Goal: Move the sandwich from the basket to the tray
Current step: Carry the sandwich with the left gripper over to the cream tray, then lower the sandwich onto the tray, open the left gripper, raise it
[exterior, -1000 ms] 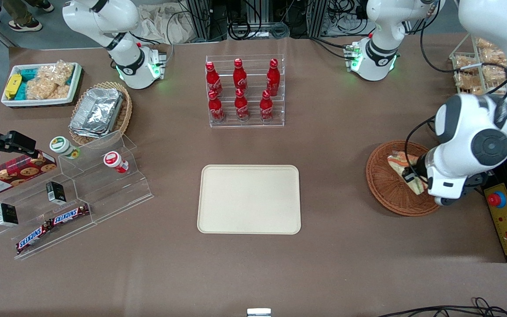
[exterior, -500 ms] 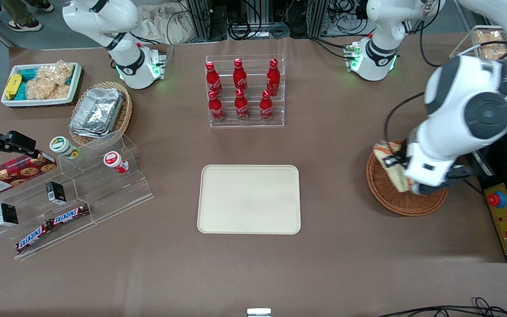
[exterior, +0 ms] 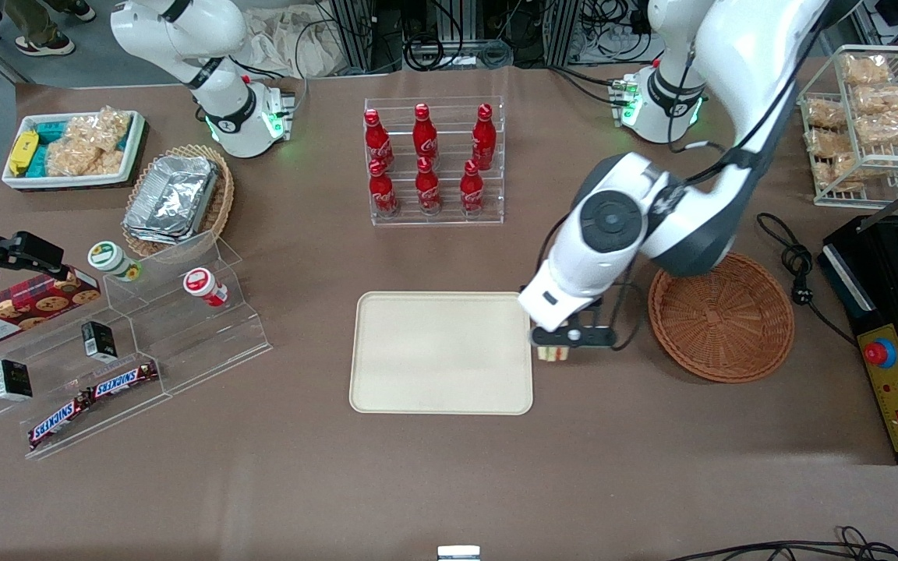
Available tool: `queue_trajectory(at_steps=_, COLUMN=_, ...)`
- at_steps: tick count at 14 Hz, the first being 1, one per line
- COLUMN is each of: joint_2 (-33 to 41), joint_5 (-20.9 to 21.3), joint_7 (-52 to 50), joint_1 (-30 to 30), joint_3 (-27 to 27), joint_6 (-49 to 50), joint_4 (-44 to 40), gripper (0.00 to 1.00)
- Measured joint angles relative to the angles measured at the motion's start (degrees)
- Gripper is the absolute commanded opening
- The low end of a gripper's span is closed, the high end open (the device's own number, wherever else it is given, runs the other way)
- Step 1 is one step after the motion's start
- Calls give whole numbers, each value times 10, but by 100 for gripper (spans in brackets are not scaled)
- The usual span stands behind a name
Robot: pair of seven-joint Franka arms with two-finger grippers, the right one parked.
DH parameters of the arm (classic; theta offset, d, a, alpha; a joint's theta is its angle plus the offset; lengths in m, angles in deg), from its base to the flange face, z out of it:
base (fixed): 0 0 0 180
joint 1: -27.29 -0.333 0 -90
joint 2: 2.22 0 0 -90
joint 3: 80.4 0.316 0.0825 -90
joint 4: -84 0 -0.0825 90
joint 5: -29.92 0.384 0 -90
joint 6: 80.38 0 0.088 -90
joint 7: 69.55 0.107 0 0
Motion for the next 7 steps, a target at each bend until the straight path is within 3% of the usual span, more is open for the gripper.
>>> queue_trajectory(at_steps=7, joint_2=-114, joint_5=97, joint_7=-75, joint_1=26, joint_3=1, joint_6=-125, joint_4=-3, gripper=0)
